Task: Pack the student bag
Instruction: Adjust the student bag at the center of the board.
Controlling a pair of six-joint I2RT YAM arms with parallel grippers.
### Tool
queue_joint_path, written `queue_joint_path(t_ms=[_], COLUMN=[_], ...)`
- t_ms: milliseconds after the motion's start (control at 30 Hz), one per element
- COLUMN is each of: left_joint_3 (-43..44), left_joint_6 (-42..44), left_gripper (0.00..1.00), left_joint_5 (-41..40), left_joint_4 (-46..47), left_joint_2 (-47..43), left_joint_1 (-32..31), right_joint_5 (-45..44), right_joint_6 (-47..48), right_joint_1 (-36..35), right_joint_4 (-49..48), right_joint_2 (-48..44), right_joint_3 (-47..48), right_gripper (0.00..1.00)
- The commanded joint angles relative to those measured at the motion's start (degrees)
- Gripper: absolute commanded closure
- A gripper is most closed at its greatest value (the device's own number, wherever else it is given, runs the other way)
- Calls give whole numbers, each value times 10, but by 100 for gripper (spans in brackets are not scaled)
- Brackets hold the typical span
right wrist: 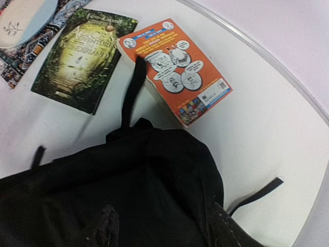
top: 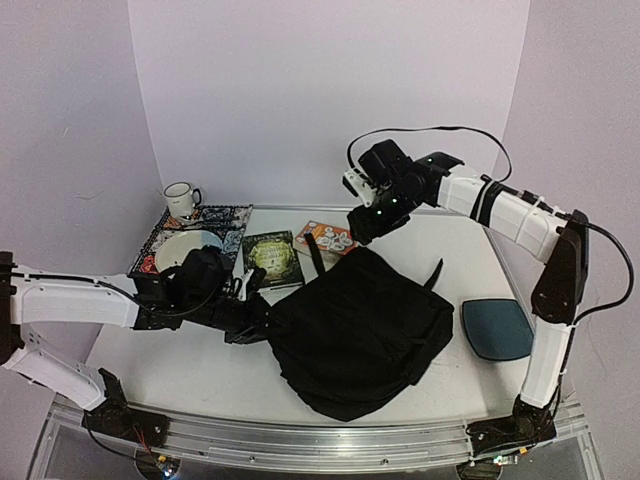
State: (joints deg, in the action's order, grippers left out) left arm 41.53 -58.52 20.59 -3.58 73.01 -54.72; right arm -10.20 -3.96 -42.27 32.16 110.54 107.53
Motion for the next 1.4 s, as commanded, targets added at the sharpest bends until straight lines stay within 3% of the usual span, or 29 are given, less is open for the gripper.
queue_joint_path(t_ms=[0,133,200,333,467,567,700,933,1367], left_joint_3=[2,9,4,-7,-7,-10,9,84,162], left_joint_6=[14,25,36,63,89,101,125,163,121], left_gripper=[82,70,58,39,33,31,37,38,41], left_joint_5=[-46,-52,-72,-171,-259,-272,-248,-209,-75], left_joint_4=[34,72,63,0,-79,-93,-94,-45,82], left_joint_2=[58,96,86,15,-68,-118,-109,23,249], left_joint_1=[-8,-34,-38,-37,-19,20,80,99,121], right_joint_5=[80,135,154,176,174,165,138,102,58], right_joint_6=[-36,-68,-85,-99,-97,-95,-99,-118,-144], right_joint_1=[-7,-9,-10,-17,-26,-34,-47,-58,-64], right_joint_4=[-75,-145,-170,-211,-227,-230,-230,-227,-266], right_joint_2=[-78,-123,-130,-127,-110,-92,-72,-21,-32], right_joint_3=[-88,-201,-241,-305,-328,-319,-291,-275,-410], right_gripper=[37,34,34,34,31,29,28,27,30])
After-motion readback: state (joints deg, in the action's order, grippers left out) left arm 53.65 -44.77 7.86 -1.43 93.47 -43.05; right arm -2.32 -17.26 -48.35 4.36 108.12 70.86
